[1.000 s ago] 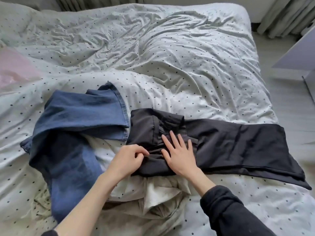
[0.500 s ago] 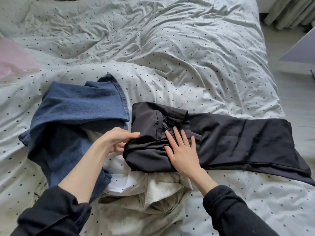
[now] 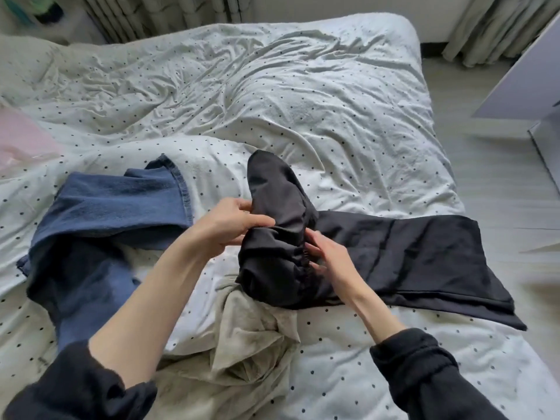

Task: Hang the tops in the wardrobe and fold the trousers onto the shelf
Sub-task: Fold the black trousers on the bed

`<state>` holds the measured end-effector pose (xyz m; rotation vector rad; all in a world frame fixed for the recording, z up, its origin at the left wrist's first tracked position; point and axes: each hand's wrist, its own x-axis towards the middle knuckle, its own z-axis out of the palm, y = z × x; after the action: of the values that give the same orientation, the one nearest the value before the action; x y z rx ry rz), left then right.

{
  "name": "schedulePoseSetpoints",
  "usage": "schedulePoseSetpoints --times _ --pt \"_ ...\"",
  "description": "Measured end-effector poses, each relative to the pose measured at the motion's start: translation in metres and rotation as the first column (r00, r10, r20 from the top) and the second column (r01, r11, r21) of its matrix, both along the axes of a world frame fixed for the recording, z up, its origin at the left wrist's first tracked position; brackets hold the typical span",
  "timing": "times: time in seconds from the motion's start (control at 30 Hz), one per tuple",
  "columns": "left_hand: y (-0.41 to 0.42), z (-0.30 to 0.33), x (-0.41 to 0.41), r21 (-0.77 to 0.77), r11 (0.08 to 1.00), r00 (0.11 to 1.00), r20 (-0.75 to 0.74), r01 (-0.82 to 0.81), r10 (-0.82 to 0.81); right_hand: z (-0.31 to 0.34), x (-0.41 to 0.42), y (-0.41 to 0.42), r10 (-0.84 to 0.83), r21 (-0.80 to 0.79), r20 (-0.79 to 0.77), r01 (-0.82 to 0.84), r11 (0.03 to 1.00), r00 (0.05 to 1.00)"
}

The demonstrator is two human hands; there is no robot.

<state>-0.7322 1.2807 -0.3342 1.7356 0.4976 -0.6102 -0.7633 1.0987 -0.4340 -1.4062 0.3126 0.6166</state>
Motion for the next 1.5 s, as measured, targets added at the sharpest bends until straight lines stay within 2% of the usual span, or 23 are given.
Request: schedulePoseSetpoints --times 0.03,0.1,0.27,0.37,0.43,0.5,0.57,0.63,0.7,0.73,0.8,0.87,0.93,1.0,1.07,1.2,1.27,1.37,1.5 --pt "-0.025 0.001 0.003 0.019 0.999 0.999 0.007 0.032 -0.032 0.004 0.002 -0.02 -0.075 0.052 -0.086 0.079 0.995 0.994" --pt "-0.07 -0.005 0.008 0.078 0.994 0.997 0.029 0.072 -0.074 0.005 0.006 -0.054 -0.167 0.029 -0.168 0.174 0.984 0.972" --pt "-0.169 -0.044 0.009 0.287 0.934 0.971 0.045 0.214 -0.236 -0.017 0.007 -0.12 -0.137 -0.003 -0.265 0.141 0.99 0.954" --pt "-0.199 -0.062 0.003 0.229 0.917 0.942 0.001 0.327 -0.337 -0.029 0.012 -0.145 -0.244 -0.1 -0.251 0.226 0.969 0.937" --pt "-0.202 -0.071 -0.002 0.183 0.909 0.924 0.017 0.374 -0.383 -0.043 0.015 -0.164 -0.316 -0.013 -0.278 0.325 0.946 0.907" --pt "-0.189 -0.081 -0.002 0.247 0.919 0.932 0.115 0.308 -0.343 -0.051 0.012 -0.179 -0.318 0.003 -0.325 0.337 0.942 0.891" --pt "-0.167 -0.093 -0.003 0.344 0.924 0.929 0.259 0.168 -0.265 -0.066 0.009 -0.189 -0.276 -0.105 -0.323 0.256 0.961 0.905" --pt "-0.142 -0.108 -0.006 0.441 0.895 0.914 0.335 0.063 -0.229 -0.072 0.007 -0.187 -0.252 -0.172 -0.237 0.215 0.961 0.938" --pt "-0.123 -0.126 -0.013 0.502 0.864 0.948 0.263 0.024 -0.18 -0.078 0.012 -0.183 -0.213 -0.255 -0.146 0.171 0.952 0.966" --pt "-0.118 -0.13 -0.017 0.453 0.891 0.978 0.178 0.019 -0.111 -0.077 0.015 -0.18 -0.195 -0.293 -0.112 0.155 0.944 0.974" --pt "-0.113 -0.136 -0.024 0.258 0.966 1.0 0.005 -0.029 0.029 -0.08 0.023 -0.176 -0.156 -0.338 -0.058 0.128 0.932 0.986" --pt "-0.112 -0.14 -0.025 0.183 0.981 0.995 -0.056 -0.066 0.078 -0.082 0.027 -0.174 -0.138 -0.413 -0.026 0.115 0.903 0.99" --pt "-0.115 -0.141 -0.022 0.139 0.988 0.991 -0.1 -0.074 0.088 -0.076 0.022 -0.173 -0.081 -0.577 0.045 0.092 0.811 0.996" --pt "-0.119 -0.137 -0.017 0.122 0.991 0.987 -0.147 -0.05 0.068 -0.068 0.008 -0.168 -0.006 -0.75 0.132 0.104 0.653 0.991" --pt "-0.124 -0.133 -0.013 0.122 0.992 0.982 -0.176 -0.042 0.063 -0.06 -0.011 -0.158 0.082 -0.817 0.18 0.103 0.567 0.98" --pt "-0.132 -0.117 -0.01 0.103 0.993 0.978 -0.192 -0.057 0.076 -0.058 -0.026 -0.141 0.272 -0.771 0.045 -0.14 0.621 0.961" --pt "-0.134 -0.107 -0.014 0.096 0.995 0.985 -0.17 -0.016 0.032 -0.053 -0.024 -0.141 0.294 -0.703 -0.006 -0.214 0.678 0.956" --pt "-0.135 -0.077 -0.017 0.098 0.995 0.992 -0.121 -0.004 0.016 -0.04 -0.023 -0.14 0.304 -0.546 0.012 -0.248 0.8 0.953" --pt "-0.125 -0.021 -0.011 0.15 0.989 0.999 -0.048 0.004 0.003 -0.02 -0.016 -0.121 0.289 -0.316 0.068 -0.254 0.914 0.955"
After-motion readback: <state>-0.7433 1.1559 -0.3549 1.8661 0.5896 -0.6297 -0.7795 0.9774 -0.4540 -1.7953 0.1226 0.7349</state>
